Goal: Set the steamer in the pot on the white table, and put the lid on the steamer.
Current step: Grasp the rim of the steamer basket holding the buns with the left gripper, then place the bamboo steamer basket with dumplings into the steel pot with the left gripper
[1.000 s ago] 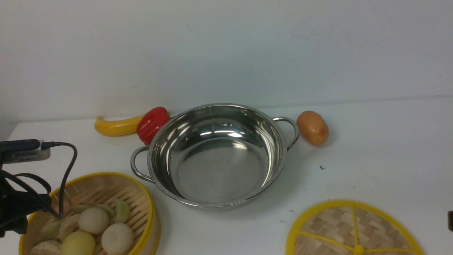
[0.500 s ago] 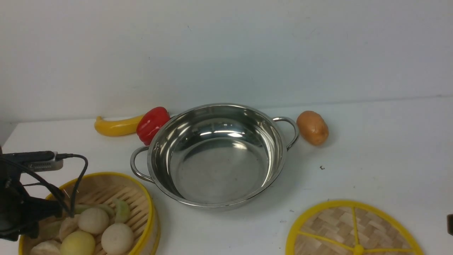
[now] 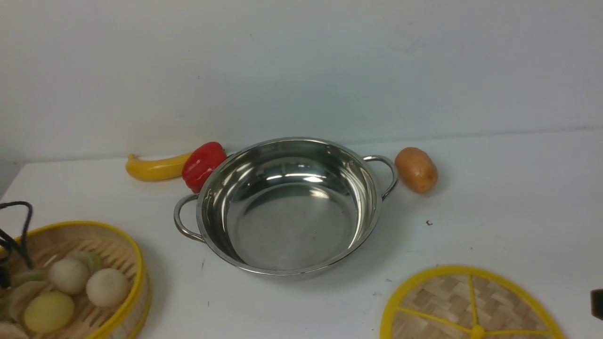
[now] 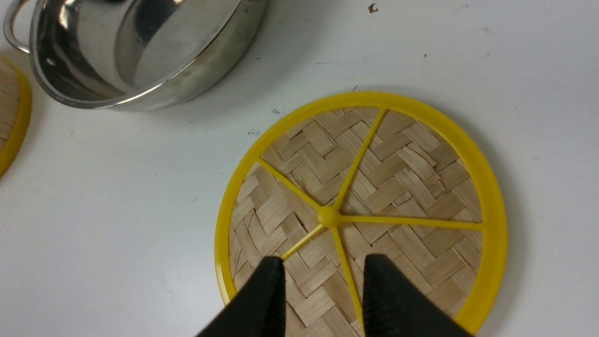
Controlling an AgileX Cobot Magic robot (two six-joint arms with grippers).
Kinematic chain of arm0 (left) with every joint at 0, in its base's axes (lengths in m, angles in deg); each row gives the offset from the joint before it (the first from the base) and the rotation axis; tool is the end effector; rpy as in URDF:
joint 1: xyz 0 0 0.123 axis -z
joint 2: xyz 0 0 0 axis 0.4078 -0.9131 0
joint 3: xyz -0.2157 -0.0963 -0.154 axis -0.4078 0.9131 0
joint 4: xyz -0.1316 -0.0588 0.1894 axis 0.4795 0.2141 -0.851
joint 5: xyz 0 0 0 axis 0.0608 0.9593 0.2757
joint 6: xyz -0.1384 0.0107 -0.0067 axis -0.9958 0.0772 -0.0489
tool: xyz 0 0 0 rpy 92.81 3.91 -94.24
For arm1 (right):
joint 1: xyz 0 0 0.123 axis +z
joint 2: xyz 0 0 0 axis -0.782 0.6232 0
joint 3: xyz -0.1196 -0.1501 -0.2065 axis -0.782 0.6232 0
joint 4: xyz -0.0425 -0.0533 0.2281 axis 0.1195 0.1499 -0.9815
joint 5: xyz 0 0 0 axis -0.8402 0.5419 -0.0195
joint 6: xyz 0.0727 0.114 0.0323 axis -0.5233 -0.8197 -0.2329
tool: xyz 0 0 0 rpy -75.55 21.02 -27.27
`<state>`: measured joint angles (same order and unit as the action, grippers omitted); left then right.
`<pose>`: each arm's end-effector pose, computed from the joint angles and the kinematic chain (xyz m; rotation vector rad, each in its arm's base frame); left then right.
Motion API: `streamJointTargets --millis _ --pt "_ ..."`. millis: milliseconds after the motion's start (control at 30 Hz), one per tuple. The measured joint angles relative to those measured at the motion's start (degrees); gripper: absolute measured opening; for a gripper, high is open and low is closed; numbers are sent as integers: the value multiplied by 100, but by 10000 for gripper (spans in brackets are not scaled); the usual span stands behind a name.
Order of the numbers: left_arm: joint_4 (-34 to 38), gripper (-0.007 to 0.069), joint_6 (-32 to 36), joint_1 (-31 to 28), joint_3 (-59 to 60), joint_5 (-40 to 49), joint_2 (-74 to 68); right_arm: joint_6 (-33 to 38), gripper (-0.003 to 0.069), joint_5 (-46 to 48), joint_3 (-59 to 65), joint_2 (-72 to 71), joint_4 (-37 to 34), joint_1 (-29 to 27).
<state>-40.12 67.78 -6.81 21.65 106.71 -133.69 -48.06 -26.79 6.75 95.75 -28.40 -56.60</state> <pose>0.2487 0.1645 0.1547 -0.8808 2.7619 0.2280 0.1222 0.0576 0.2499 -0.0953 2.4888 0.6130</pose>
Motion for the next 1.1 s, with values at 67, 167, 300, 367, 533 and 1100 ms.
streamJointTargets --millis 67,167,300,367,533,1100 --pt "65 39 311 -95 -186 239 184 0 248 19 0 0 0 0" --pt "345 41 833 -96 -700 805 388 0 248 57 0 0 0 0" --pt "752 41 1324 133 -1555 1589 441 0 248 76 0 13 0 12" --pt "846 41 1407 291 -1964 1862 435 0 248 84 0 53 0 82" --pt "1055 41 1462 1019 -3116 2330 258 0 248 104 0 316 136 415" --pt "1092 41 1067 4194 -5981 2633 -2868 0 248 -82 0 691 254 643"
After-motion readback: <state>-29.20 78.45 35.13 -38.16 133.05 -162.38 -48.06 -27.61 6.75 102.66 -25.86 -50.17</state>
